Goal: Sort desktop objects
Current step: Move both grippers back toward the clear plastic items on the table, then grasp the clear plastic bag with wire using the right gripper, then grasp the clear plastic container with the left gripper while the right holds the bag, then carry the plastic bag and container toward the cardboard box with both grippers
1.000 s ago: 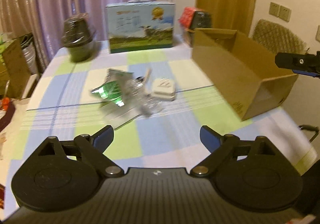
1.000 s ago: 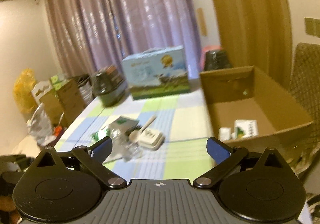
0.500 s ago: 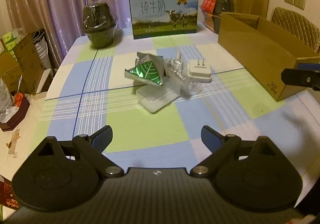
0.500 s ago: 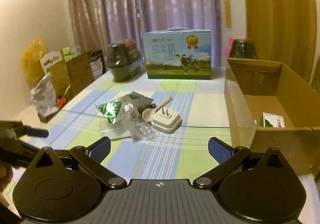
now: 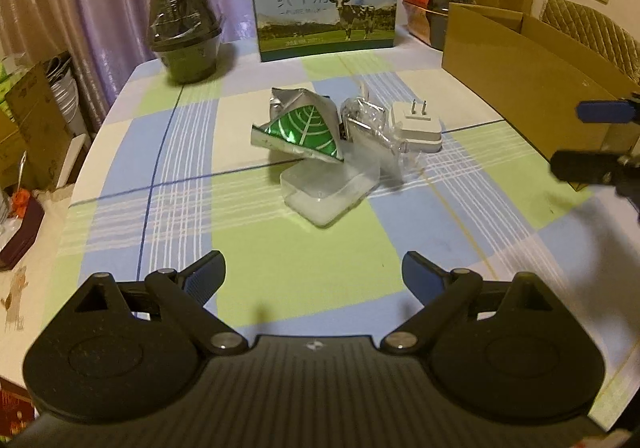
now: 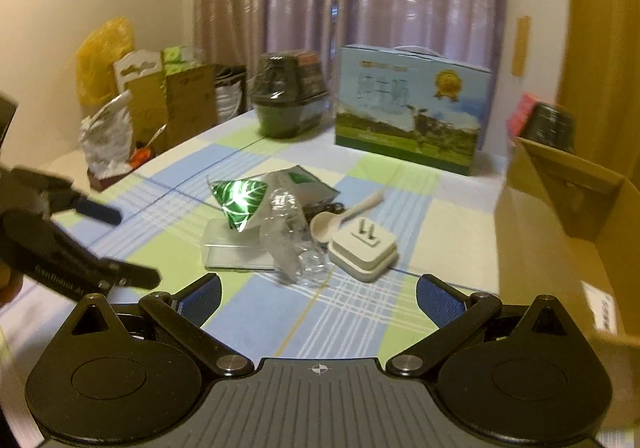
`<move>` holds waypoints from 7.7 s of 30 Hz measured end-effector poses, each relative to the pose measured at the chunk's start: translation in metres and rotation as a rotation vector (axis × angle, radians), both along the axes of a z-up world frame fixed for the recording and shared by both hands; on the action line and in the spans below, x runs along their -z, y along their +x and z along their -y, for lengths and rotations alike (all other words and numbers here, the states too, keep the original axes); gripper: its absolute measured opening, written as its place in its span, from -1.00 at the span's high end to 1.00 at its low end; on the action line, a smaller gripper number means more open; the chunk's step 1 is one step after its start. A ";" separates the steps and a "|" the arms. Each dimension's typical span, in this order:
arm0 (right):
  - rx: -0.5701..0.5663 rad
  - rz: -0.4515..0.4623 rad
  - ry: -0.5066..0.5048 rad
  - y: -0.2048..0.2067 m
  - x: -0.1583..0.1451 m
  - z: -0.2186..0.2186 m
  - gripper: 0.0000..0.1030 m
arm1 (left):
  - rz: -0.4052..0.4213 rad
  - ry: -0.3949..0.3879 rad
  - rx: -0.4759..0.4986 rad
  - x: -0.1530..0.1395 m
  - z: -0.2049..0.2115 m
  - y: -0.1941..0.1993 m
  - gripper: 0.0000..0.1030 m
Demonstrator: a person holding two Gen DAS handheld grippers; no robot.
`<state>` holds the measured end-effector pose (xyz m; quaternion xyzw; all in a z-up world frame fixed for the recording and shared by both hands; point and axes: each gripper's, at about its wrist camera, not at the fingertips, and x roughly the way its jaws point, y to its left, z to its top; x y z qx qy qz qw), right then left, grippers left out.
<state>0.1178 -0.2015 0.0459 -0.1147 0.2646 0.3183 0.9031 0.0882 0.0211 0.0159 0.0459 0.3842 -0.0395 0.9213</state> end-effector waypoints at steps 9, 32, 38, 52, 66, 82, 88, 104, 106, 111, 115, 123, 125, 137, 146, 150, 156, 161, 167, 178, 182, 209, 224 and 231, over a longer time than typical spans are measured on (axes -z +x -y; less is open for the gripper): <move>-0.081 0.036 -0.112 0.030 0.025 -0.023 -0.95 | 0.006 0.026 0.116 0.013 -0.008 0.042 -0.80; -0.281 0.087 -0.266 0.077 0.073 -0.074 -0.28 | -0.016 0.047 0.262 0.049 -0.015 0.102 -0.68; -0.297 0.116 -0.284 0.085 0.082 -0.081 -0.12 | -0.017 -0.001 0.250 0.051 -0.017 0.109 -0.60; -0.257 0.051 -0.260 0.091 0.077 -0.078 0.31 | 0.002 0.000 0.257 0.053 -0.009 0.111 -0.28; -0.089 -0.207 -0.147 0.043 0.037 -0.020 0.35 | -0.075 -0.029 0.208 0.044 0.019 0.063 -0.07; -0.020 -0.178 -0.215 -0.041 0.046 0.002 0.00 | -0.086 -0.077 0.132 0.042 0.056 -0.038 -0.07; -0.012 -0.141 -0.159 -0.047 0.039 0.007 -0.11 | -0.085 -0.064 0.132 0.042 0.053 -0.037 -0.19; 0.050 -0.162 -0.286 -0.052 0.053 0.021 -0.35 | -0.085 -0.040 0.146 0.043 0.048 -0.039 -0.34; 0.101 -0.176 -0.291 -0.047 0.053 0.028 -0.37 | -0.086 -0.042 0.137 0.043 0.045 -0.040 -0.34; 0.189 -0.200 -0.290 -0.052 0.050 0.044 -0.41 | -0.080 -0.044 0.130 0.042 0.043 -0.042 -0.35; 0.167 -0.204 -0.175 -0.062 0.041 0.050 -0.41 | -0.075 -0.045 0.135 0.042 0.045 -0.041 -0.40; 0.078 -0.174 -0.137 -0.070 0.040 0.030 -0.41 | -0.032 -0.019 0.168 0.039 0.054 -0.039 -0.47; 0.076 -0.173 -0.123 -0.070 0.041 0.029 -0.41 | -0.026 0.021 0.199 0.041 0.059 -0.036 -0.47; 0.039 -0.138 -0.095 -0.066 0.047 0.009 -0.38 | -0.065 0.023 0.101 0.040 0.053 -0.035 -0.05; 0.003 -0.101 -0.143 -0.065 0.059 -0.007 0.03 | -0.100 -0.048 0.052 0.042 0.041 -0.032 -0.11; 0.006 -0.114 -0.129 -0.063 0.060 -0.008 0.11 | -0.078 -0.036 0.058 0.043 0.043 -0.033 -0.29; 0.016 -0.118 -0.129 -0.061 0.060 -0.009 0.35 | -0.066 -0.031 0.067 0.045 0.044 -0.029 -0.35; 0.016 -0.123 -0.128 -0.061 0.059 -0.008 0.41 | -0.075 -0.032 0.071 0.047 0.046 -0.025 -0.32; 0.022 -0.125 -0.118 -0.060 0.059 -0.007 0.44 | -0.079 -0.032 0.070 0.048 0.048 -0.022 -0.22; 0.068 -0.095 -0.115 -0.059 0.053 -0.001 0.46 | -0.073 -0.039 0.063 0.043 0.049 -0.026 -0.01; 0.085 -0.086 -0.105 -0.058 0.051 0.001 0.46 | -0.053 -0.045 0.060 0.037 0.049 -0.029 -0.01; 0.172 -0.032 0.012 -0.082 0.005 0.034 0.46 | 0.031 -0.042 0.036 -0.014 0.068 -0.055 -0.01; 0.262 0.026 0.083 -0.095 -0.058 0.068 0.46 | 0.042 -0.101 0.016 -0.060 0.104 -0.068 -0.01; 0.271 0.042 0.089 -0.092 -0.071 0.074 0.46 | 0.058 -0.096 0.028 -0.076 0.118 -0.068 -0.01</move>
